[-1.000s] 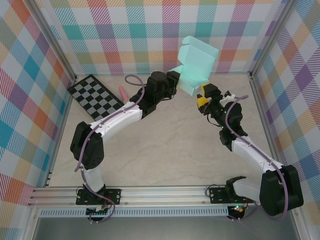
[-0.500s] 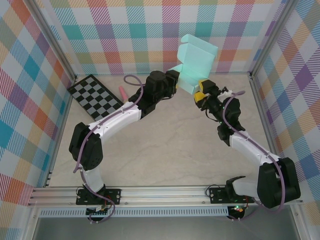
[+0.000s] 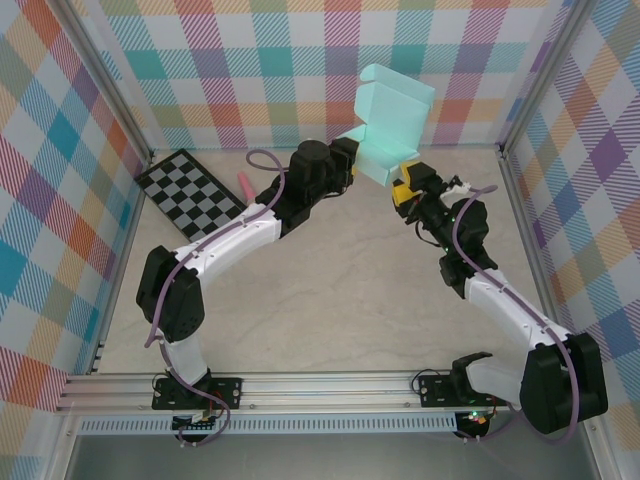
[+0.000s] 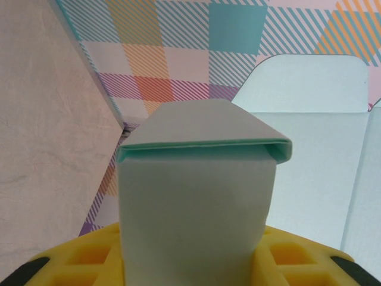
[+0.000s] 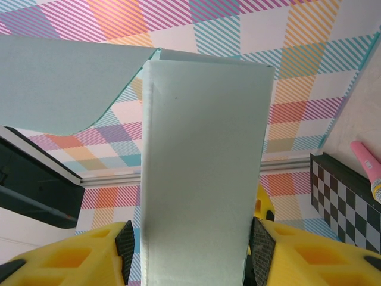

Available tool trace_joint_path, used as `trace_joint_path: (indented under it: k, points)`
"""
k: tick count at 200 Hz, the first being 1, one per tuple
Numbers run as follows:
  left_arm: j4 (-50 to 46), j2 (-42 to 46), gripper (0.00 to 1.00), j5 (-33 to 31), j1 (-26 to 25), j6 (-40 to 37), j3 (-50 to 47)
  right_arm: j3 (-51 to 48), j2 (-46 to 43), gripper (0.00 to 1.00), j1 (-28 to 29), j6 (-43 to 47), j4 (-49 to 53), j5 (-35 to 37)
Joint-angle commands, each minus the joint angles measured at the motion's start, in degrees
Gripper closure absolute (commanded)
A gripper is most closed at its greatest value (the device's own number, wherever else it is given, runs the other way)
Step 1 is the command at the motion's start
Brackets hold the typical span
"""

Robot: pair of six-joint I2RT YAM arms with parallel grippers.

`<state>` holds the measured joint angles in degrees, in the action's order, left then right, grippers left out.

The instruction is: Fold the paper box

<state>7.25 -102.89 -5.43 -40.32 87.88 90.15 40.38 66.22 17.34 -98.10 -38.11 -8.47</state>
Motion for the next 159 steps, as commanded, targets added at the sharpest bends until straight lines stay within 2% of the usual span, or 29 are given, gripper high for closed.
trace_joint_path:
  k: [1, 50, 97, 159]
  points:
    - [0.49, 1.03, 0.65, 0.99, 0.24, 0.2, 0.82, 2.88, 0.55, 0.49, 0.51, 0.85, -1.05, -1.7]
    - [0.8, 0.34, 0.65, 2.11, 0.22, -1.15, 2.02, 5.38, 1.96, 0.5, 0.93, 2.5, 4.66, -3.71]
    - [0.64, -0.31, 0.65, 3.1, 0.15, -2.18, 3.1, 6.93, 3.25, 0.44, 1.02, 4.06, 8.1, -5.69]
    - [0.76, -0.51, 0.65, 3.42, 0.09, -2.66, 3.45, 8.44, 5.12, 0.52, 1.42, 4.99, 10.24, -6.81]
